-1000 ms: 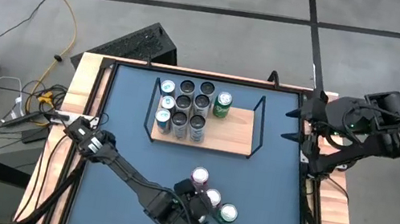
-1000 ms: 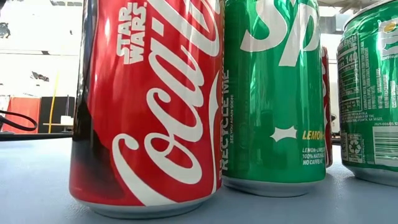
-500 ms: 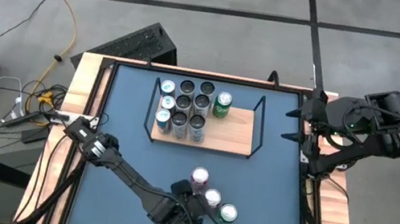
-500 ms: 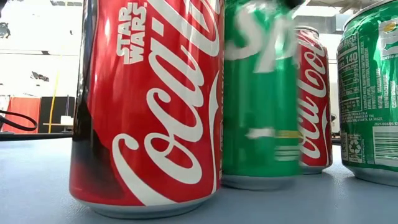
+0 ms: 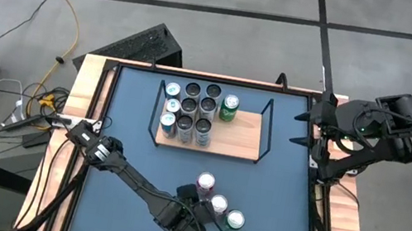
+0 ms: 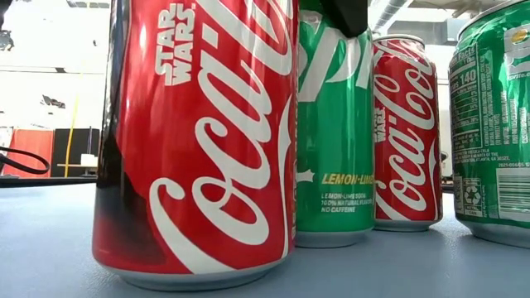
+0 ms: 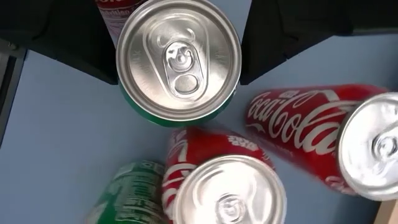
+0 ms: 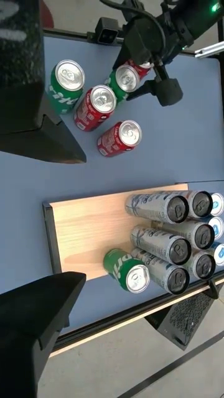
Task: Place canned beverage on shelf
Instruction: Put the left green soda can on the shelf aligned with the other green soda can, then put the green soda can on the shelf aligned with the other green soda cans
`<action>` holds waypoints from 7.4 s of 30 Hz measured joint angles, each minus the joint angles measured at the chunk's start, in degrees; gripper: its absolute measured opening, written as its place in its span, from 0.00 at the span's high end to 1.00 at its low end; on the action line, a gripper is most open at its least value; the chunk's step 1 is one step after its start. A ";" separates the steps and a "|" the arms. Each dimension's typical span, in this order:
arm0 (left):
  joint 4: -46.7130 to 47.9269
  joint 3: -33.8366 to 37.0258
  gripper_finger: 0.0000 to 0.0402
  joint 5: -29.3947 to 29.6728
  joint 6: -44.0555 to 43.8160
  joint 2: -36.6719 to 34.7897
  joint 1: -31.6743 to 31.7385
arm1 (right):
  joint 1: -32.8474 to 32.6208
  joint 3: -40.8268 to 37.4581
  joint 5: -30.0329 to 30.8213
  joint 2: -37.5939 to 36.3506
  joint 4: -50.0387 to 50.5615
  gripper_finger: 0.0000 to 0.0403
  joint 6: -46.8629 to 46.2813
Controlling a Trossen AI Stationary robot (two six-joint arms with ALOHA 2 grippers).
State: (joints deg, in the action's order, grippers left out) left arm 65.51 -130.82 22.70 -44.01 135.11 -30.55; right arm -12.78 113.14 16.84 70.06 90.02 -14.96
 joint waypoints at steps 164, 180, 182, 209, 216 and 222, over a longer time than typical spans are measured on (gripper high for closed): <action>-10.66 4.54 0.32 -22.56 58.53 -17.09 33.68 | 6.19 0.00 8.52 -4.07 0.00 0.30 -9.07; -18.62 18.55 0.99 -17.45 60.04 -16.92 33.80 | 6.18 0.00 8.55 -4.07 0.00 0.30 -8.55; -18.62 19.27 1.00 -15.88 60.26 -16.85 34.22 | 6.19 0.00 8.56 -4.07 0.00 0.30 -8.55; -22.90 20.15 1.00 -8.06 60.69 -16.83 36.07 | 6.17 0.00 8.72 -4.09 0.00 0.30 -8.50; -21.47 19.55 1.00 -11.69 56.89 -16.87 35.66 | 6.18 0.00 8.72 -4.07 -0.01 0.30 -8.52; -12.98 11.70 1.00 -24.52 58.78 -17.40 31.54 | 6.18 0.00 8.66 -4.09 0.00 0.30 -8.52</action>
State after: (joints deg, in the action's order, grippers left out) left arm 52.54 -119.12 -1.83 14.77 117.71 0.98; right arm -6.60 113.14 25.50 65.98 90.02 -23.48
